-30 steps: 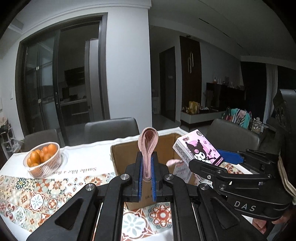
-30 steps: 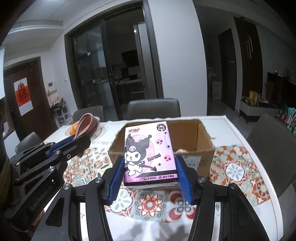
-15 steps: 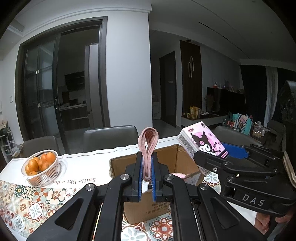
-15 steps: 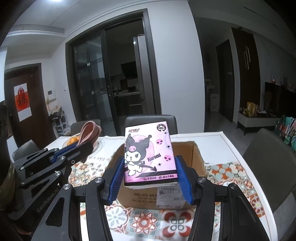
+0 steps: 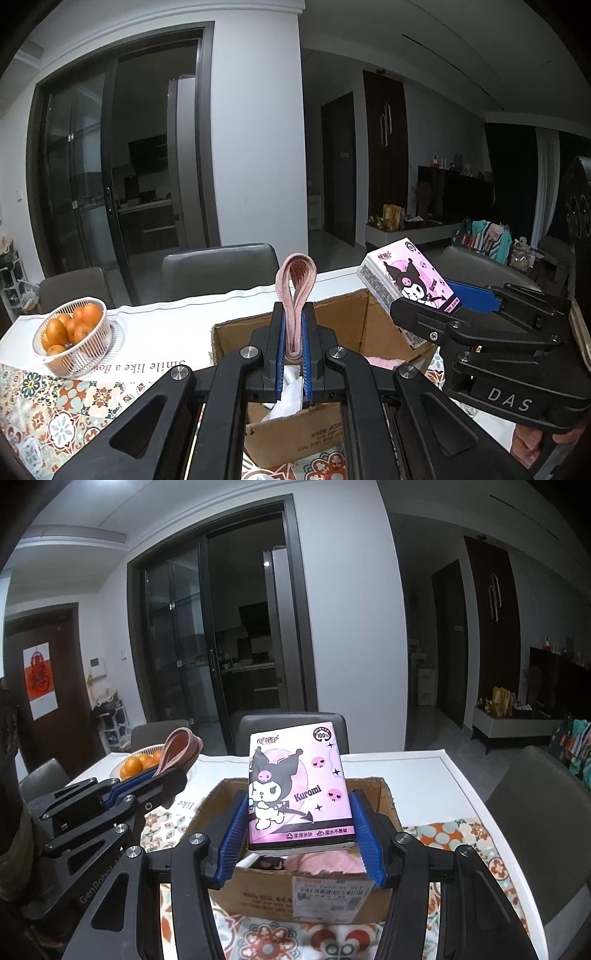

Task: Organize soft objects
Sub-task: 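Lift the hair tie with the left tool while the right tool carries the tissue pack over the box, then open the left tool over the box while the right tool releases the tissue pack into it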

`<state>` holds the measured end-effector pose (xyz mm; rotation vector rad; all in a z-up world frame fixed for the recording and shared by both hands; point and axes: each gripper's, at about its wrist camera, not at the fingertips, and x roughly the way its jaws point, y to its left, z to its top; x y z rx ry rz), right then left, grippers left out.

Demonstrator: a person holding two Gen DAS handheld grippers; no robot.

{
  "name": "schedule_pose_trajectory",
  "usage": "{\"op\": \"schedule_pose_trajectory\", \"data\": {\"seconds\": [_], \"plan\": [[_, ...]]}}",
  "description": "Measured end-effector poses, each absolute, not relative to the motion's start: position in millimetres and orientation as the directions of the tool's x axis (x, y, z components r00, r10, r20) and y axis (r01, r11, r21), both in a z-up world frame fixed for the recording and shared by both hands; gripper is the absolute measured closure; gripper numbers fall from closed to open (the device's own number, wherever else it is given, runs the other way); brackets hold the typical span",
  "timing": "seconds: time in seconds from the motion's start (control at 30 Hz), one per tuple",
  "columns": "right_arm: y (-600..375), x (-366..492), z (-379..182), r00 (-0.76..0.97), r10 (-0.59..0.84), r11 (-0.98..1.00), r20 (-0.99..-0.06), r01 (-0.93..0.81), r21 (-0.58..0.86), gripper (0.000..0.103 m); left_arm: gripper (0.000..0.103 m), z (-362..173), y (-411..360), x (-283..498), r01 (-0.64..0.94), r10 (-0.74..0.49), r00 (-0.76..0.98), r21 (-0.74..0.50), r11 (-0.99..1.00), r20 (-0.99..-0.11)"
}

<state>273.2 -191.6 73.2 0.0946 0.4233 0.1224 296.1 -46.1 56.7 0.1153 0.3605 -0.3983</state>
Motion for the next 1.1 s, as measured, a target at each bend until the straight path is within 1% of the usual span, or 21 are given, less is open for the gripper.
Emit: {"op": "schedule_pose_trajectory", "data": {"seconds": [0.53, 0.7, 0.73, 0.8, 0.87, 0.97, 1.1], "plan": [[-204, 320, 42, 0.860, 0.136, 0.989, -0.492, -0.084, 0.125, 0.047, 0.093, 16, -67, 340, 0.385, -0.325, 0.819, 0.033, 0.922, -0.474], [-210, 335, 33, 0.843, 0.139, 0.987, -0.519, -0.073, 0.145, 0.047, 0.077, 8, -70, 351, 0.372, -0.307, 0.811, 0.034, 0.928, -0.497], [-210, 338, 31, 0.841, 0.142, 0.986, -0.523, -0.075, 0.149, 0.047, 0.075, 7, -70, 352, 0.370, -0.304, 0.809, 0.033, 0.929, -0.503], [-210, 343, 28, 0.833, 0.146, 0.985, -0.533, -0.075, 0.153, 0.046, 0.063, 5, -70, 354, 0.365, -0.299, 0.806, 0.031, 0.930, -0.511], [-210, 346, 27, 0.830, 0.152, 0.985, -0.537, -0.080, 0.155, 0.039, 0.063, 3, -69, 354, 0.354, -0.288, 0.809, 0.033, 0.935, -0.512], [-209, 344, 26, 0.835, 0.123, 0.989, -0.536, -0.059, 0.134, 0.038, 0.059, 2, -70, 351, 0.341, -0.275, 0.812, 0.035, 0.939, -0.515], [-208, 336, 28, 0.839, 0.103, 0.992, -0.534, -0.047, 0.119, 0.038, 0.057, 4, -65, 344, 0.308, -0.249, 0.822, 0.032, 0.951, -0.512]]}}
